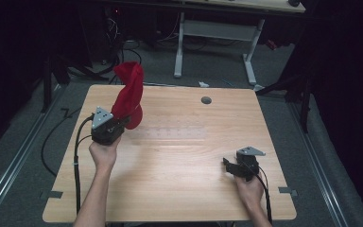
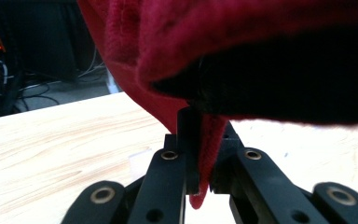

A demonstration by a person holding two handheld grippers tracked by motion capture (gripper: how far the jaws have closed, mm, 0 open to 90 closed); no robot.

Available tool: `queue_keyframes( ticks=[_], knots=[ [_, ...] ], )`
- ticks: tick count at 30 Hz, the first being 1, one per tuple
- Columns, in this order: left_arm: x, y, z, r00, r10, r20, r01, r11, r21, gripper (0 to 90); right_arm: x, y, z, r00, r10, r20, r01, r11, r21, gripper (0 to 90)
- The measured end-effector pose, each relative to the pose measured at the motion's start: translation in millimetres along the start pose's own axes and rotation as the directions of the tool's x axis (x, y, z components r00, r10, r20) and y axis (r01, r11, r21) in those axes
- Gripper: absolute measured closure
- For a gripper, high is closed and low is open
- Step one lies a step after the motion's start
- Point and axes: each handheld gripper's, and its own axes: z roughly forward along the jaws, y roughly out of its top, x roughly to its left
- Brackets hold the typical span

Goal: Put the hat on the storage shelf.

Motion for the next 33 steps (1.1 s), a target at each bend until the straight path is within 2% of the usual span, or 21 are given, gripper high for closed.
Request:
queue_keyframes(
  ticks=[5,10,21,28,30,33],
  knots=[
    [4.4,-3.9,-0.2,0.9999,-0.006,-0.015,0.006,1.0000,-0.004,85.7,0.0,0.0,0.0,1.0000,0.000,0.000,0.000,1.000,0.000,35.9],
    [7.7,-9.5,0.1,0.9990,0.011,-0.044,-0.010,0.9999,0.013,85.7,0.0,0.0,0.0,1.0000,0.000,0.000,0.000,1.000,0.000,35.9],
    [3.9,-15.6,1.5,0.9967,0.053,-0.061,-0.051,0.9984,0.025,85.7,0.0,0.0,0.0,1.0000,0.000,0.000,0.000,1.000,0.000,35.9],
    [2.0,-16.3,1.2,0.9966,0.040,-0.072,-0.039,0.9991,0.020,85.6,0.1,0.0,0.0,1.0000,0.001,0.000,-0.001,1.000,0.000,35.9],
    [1.3,-16.8,1.5,0.9964,0.027,-0.080,-0.025,0.9992,0.031,85.7,0.1,0.1,0.1,1.0000,0.001,0.000,-0.001,1.000,0.000,35.9],
    [1.3,-21.0,3.4,0.9954,0.028,-0.092,-0.024,0.9989,0.041,85.6,0.1,0.1,0.1,1.0000,0.001,0.000,-0.001,1.000,0.000,35.8]
  ],
)
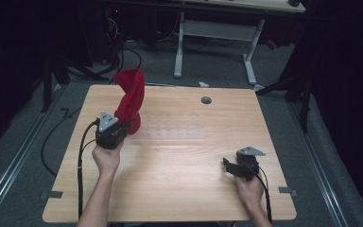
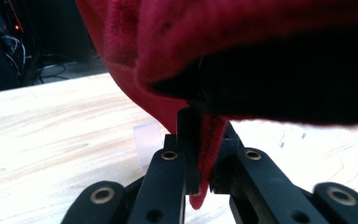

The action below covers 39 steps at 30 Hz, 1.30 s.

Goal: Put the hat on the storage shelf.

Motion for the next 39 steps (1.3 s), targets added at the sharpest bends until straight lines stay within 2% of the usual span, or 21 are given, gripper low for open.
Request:
queue_keyframes(
  ticks=[3,13,26,29,35,39],
  knots=[
    [1.1,-2.9,0.6,1.0000,0.001,0.002,-0.001,1.0000,-0.007,85.6,0.3,0.0,-0.1,1.0000,-0.001,-0.001,0.001,1.000,0.000,35.8],
    [12.8,-16.0,1.0,0.9989,-0.048,0.002,0.048,0.9988,0.006,85.5,0.3,0.0,-0.1,1.0000,-0.001,-0.001,0.001,1.000,0.000,35.8],
    [18.9,-23.7,-4.0,0.9983,-0.058,-0.005,0.058,0.9981,0.021,83.3,0.5,0.0,0.0,1.0000,-0.002,-0.003,0.002,1.000,0.000,35.8],
    [18.2,-24.6,-6.4,0.9988,-0.048,-0.007,0.048,0.9981,0.038,76.1,0.5,0.0,0.0,1.0000,-0.002,-0.002,0.002,1.000,0.000,35.8],
    [16.9,-25.2,-11.8,0.9984,-0.051,-0.024,0.052,0.9967,0.062,51.0,0.5,0.0,0.0,1.0000,-0.002,-0.003,0.002,1.000,0.000,35.8],
    [12.7,-25.3,-18.1,0.9995,-0.023,-0.021,0.025,0.9953,0.094,39.4,0.5,0.0,0.0,1.0000,-0.002,-0.003,0.002,1.000,0.000,35.8]
  ],
)
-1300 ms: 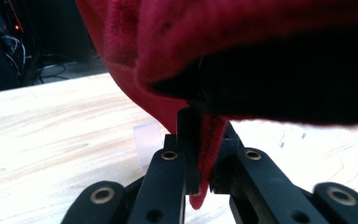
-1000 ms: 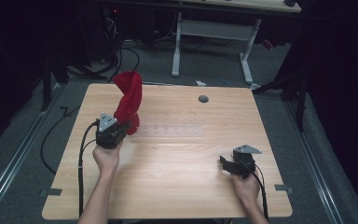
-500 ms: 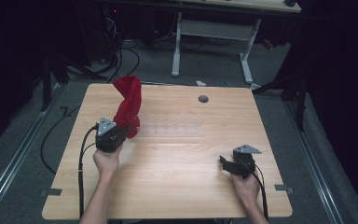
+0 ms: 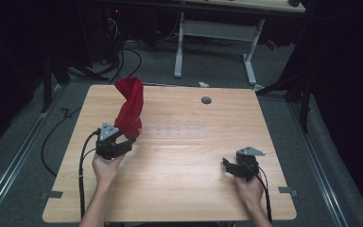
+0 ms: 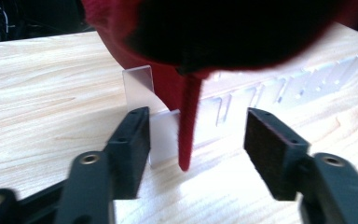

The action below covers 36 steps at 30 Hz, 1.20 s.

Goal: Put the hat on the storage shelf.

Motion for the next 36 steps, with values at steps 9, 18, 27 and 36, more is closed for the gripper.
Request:
queue_keyframes(
  ticks=[9,18,27,36],
  knots=[
    [-2.7,-1.3,-22.0,1.0000,0.006,0.006,-0.006,0.9999,0.009,31.9,0.0,0.0,0.0,1.0000,0.000,0.000,0.000,1.000,0.000,35.8],
    [-2.3,-12.2,-43.4,0.9998,-0.020,0.005,0.020,0.9991,0.037,30.5,0.0,0.0,0.0,1.0000,0.001,0.000,-0.001,1.000,0.000,35.8],
    [-15.0,-24.9,-49.2,0.9982,-0.038,0.046,0.035,0.9973,0.065,30.5,0.1,0.0,0.0,1.0000,0.000,0.000,0.000,1.000,0.000,35.8],
    [-25.8,-45.2,-46.6,0.9966,-0.042,0.072,0.033,0.9922,0.120,30.3,0.4,0.0,-0.1,1.0000,0.001,-0.001,-0.001,1.000,0.001,35.8]
  ],
)
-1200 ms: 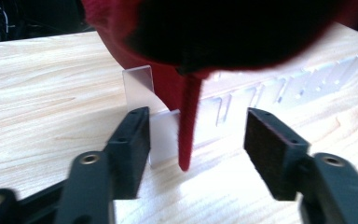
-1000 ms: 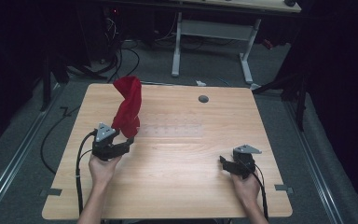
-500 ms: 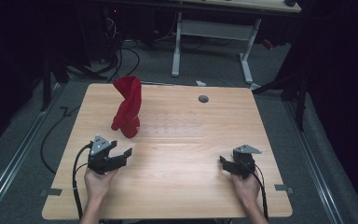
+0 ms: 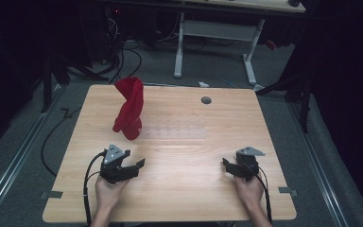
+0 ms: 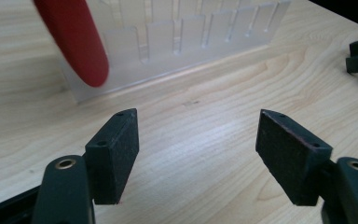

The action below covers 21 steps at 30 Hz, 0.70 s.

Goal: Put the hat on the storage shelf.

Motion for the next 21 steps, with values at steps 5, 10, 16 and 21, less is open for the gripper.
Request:
queue_keyframes(
  ticks=[5,10,16,21],
  knots=[
    [-1.3,-9.5,2.8,1.0000,0.002,0.001,-0.002,0.9999,0.017,30.1,0.2,0.0,0.0,1.0000,-0.002,-0.001,0.002,1.000,0.000,35.8],
    [-1.9,-16.0,7.0,1.0000,0.004,-0.003,-0.003,0.9993,0.037,30.2,0.5,0.0,-0.1,1.0000,-0.001,-0.002,0.001,1.000,0.000,35.8],
    [-4.0,-24.3,12.5,0.9997,0.024,-0.005,-0.023,0.9978,0.062,30.3,0.6,0.0,0.0,1.0000,-0.003,-0.004,0.003,1.000,0.000,35.8],
    [-4.4,-32.8,18.1,0.9989,0.044,-0.013,-0.043,0.9952,0.088,30.2,0.8,-0.1,-0.1,1.0000,-0.006,-0.006,0.006,1.000,0.000,35.8]
  ],
)
